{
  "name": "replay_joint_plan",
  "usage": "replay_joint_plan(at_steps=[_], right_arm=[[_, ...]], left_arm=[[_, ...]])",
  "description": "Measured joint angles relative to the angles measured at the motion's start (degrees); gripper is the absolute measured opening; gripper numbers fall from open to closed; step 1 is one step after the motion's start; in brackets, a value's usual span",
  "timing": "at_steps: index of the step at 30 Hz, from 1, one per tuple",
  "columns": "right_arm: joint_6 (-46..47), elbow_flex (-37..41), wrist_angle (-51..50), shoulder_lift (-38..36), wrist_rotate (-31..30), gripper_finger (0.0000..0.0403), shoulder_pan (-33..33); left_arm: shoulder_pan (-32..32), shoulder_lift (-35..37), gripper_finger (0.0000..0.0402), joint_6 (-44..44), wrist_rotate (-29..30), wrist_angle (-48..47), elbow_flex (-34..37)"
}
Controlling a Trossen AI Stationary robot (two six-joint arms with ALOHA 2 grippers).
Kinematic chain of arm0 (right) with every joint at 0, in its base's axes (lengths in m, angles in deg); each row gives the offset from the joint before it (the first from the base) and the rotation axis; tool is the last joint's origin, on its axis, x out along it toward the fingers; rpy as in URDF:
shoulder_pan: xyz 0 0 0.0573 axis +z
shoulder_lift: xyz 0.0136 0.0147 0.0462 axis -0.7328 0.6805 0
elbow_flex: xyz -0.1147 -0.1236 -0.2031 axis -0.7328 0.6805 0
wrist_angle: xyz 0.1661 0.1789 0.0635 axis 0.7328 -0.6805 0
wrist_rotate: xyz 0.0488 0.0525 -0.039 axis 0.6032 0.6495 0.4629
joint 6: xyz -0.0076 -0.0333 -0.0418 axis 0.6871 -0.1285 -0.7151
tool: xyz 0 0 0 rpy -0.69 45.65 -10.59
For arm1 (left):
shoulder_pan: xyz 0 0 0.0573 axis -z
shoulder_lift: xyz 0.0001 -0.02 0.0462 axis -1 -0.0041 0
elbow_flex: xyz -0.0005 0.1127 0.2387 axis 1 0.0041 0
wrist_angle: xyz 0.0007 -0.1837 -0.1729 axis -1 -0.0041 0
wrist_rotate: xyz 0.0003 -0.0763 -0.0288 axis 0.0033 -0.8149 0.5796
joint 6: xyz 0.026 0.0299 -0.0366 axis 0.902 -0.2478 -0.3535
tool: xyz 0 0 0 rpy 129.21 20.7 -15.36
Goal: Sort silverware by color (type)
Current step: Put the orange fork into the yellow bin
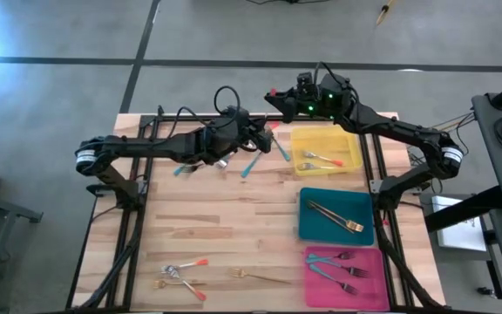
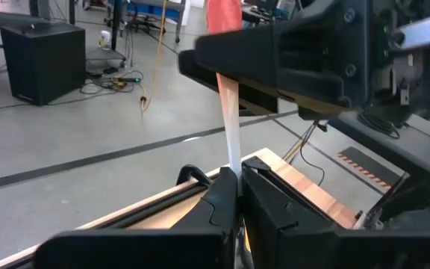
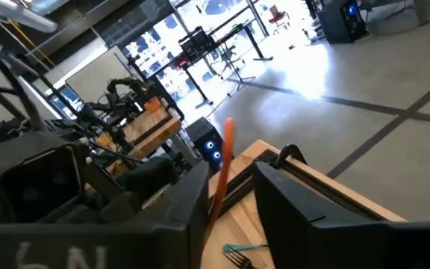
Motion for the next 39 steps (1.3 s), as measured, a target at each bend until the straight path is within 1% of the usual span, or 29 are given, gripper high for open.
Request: replay_joint_plan(at_steps=[9, 12, 20, 24, 29, 31, 33, 36, 39], right_arm=[[-1.6, -1.6, -0.1, 0.0, 0.1, 0.0014, 0.0], [-2.9, -2.7, -0.8, 0.0, 0.3, 0.0010, 0.0], [-8.6, -6.0, -7.0, 0.0, 0.1, 0.0009, 0.0], [-13.4, -8.8, -12.9, 0.0, -2.6, 0.0009, -0.6], [-18.8, -11.9, -20.5, 0.0, -6.1, 0.0009, -2.2], [-21.8, -13.0, -25.0, 0.0, -6.6, 0.0009, -2.8], [-25.4, -14.5, -32.7, 0.0, -6.7, 0.0009, -4.2], [-30.6, -16.0, -47.7, 0.0, -7.6, 0.0009, -6.6], [-34.9, -14.9, -60.5, -0.1, -7.7, 0.0009, -8.3]], left_arm=[[-0.3, 0.0, 0.0000, 0.5, 0.2, -0.1, 0.0], [-0.5, 0.0, 0.0000, 0.6, 0.1, 0.0, 0.0], [-0.6, 0.0, 0.0000, 2.0, 0.1, 0.1, 0.0], [-0.7, 0.0, 0.0004, 4.3, 0.1, -0.4, -0.2], [-0.6, 0.1, 0.0031, 8.2, 0.0, -0.3, -2.3], [-0.6, 0.1, 0.0047, 10.0, 0.0, -2.2, -3.7], [-0.6, 0.1, 0.0064, 11.1, -0.1, -5.5, -5.6], [-0.6, 0.1, 0.0088, 11.6, -0.1, -14.3, -9.5], [-0.6, 0.1, 0.0104, 10.8, -0.1, -23.9, -13.3]])
